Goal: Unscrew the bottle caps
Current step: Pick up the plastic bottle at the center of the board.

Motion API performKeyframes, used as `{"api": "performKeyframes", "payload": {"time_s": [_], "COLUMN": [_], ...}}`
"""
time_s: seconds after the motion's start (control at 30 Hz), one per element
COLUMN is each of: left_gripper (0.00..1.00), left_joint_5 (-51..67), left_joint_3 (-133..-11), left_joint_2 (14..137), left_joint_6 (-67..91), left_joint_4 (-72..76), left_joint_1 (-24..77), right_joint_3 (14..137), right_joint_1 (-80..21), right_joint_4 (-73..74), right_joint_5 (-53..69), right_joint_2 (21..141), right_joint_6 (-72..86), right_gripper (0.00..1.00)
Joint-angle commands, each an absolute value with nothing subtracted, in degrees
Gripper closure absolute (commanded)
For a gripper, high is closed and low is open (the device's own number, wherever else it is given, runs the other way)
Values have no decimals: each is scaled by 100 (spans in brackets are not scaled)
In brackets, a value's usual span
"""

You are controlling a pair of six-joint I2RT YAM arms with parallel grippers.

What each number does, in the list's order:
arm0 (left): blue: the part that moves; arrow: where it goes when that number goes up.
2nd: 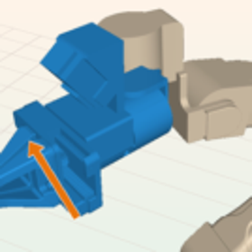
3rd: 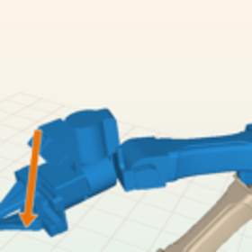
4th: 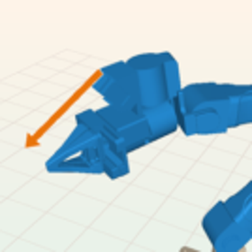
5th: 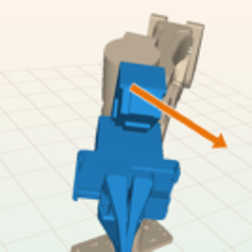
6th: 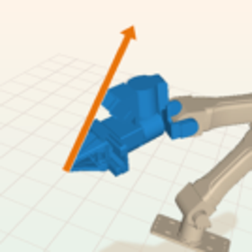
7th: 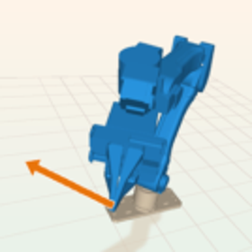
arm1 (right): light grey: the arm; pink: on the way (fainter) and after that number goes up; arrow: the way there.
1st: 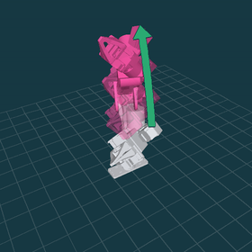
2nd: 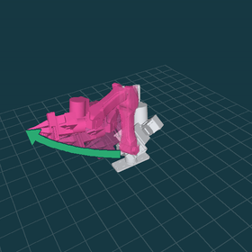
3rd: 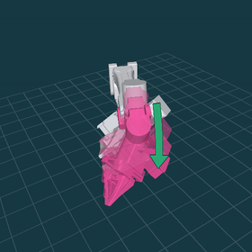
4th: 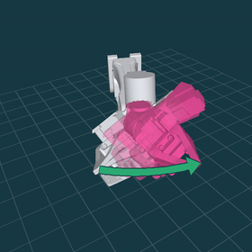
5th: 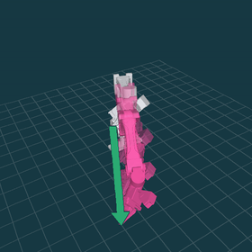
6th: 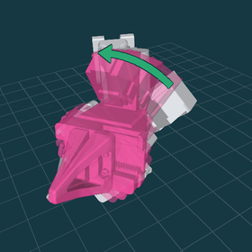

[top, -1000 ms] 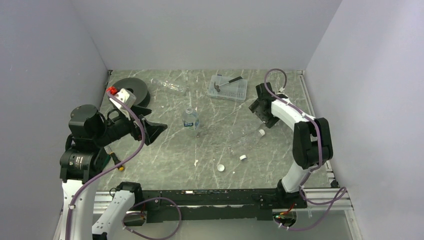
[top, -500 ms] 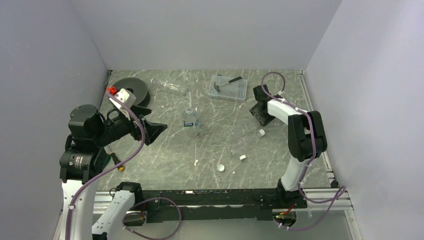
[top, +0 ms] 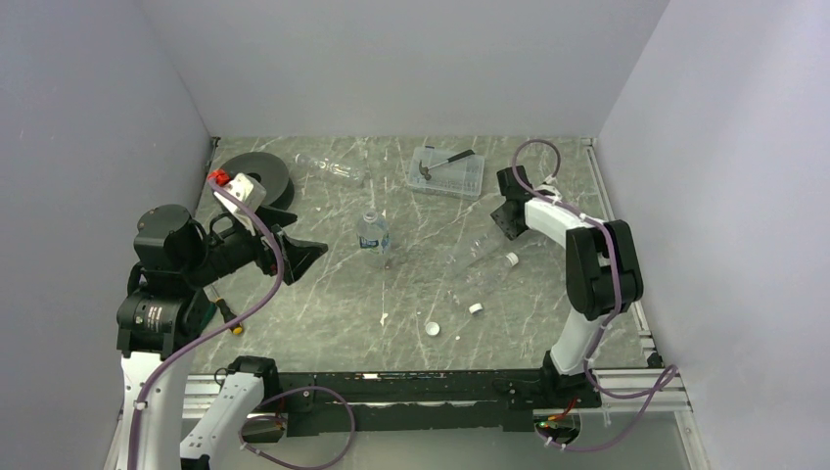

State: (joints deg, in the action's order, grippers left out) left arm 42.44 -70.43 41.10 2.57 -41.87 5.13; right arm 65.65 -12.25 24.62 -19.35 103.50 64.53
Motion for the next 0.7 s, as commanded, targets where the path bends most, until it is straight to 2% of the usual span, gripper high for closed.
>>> {"api": "performKeyframes", "payload": {"time_s": [0.0, 0.3, 0.47, 0.67], "left_gripper": [1, 1, 0, 1], "left_joint_5": [4468, 5252, 5949, 6426], "left_joint_3": [-7305, -7528, -7683, -7543], "left_joint_2": [4226, 4622, 4843, 4842], "left_joint_6": [334, 476, 780, 1192], "left_joint_4": [-4000, -3616, -3489, -3237], "left_joint_1": [511, 519, 518, 516], "right_joint_3": [6570, 5999, 6299, 6882], "right_joint_1": [-1367, -2203, -3154, -4514], "right_joint_4": [2065, 797, 340, -259], "right_joint_5": [-2047, -2166, -2316, -2151], "right_joint_2": [9489, 7229, 6435, 6145], "right_joint_6": [6336, 5813, 4815, 3723], "right_gripper": [84, 94, 100, 100]}}
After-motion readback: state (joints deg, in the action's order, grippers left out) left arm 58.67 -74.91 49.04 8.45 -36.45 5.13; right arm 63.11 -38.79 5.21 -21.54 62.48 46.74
